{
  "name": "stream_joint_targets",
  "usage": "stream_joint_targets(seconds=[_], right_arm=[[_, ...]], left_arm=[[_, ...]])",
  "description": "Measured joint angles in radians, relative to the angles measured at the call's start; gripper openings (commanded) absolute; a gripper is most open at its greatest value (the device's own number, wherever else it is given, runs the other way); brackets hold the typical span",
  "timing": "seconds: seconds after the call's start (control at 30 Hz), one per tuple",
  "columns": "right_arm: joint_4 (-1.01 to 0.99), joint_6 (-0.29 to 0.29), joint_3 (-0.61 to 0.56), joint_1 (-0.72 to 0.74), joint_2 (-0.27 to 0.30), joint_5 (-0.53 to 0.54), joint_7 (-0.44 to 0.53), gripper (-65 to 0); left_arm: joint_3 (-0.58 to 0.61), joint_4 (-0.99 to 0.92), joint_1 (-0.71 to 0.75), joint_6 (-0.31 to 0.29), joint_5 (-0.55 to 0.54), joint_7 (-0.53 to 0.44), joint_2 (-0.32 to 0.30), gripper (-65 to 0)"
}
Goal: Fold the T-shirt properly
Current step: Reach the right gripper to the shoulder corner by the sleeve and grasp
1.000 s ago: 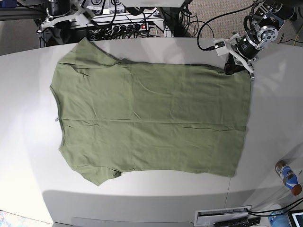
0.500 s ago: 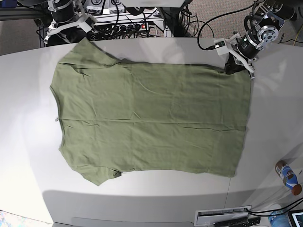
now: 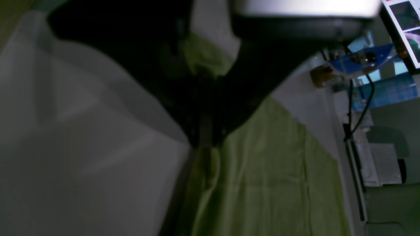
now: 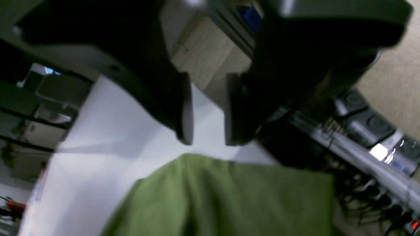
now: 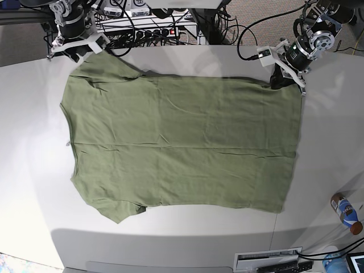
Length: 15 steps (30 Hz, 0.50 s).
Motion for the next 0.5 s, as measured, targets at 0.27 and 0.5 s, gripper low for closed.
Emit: stream_joint_targets(seconds=[0.27,0.5], right_arm=[[-0.051,0.026,0.0,0.047,0.0,0.0,0.003,-43.1],[-0.054,0.034,0.0,0.066,0.0,0.0,0.011,-37.2]], left_arm=[[0.0,0.0,0.0,0.0,0.0,-0.001,0.0,-65.0],[0.0,0.0,0.0,0.0,0.0,-0.001,0.0,-65.0]])
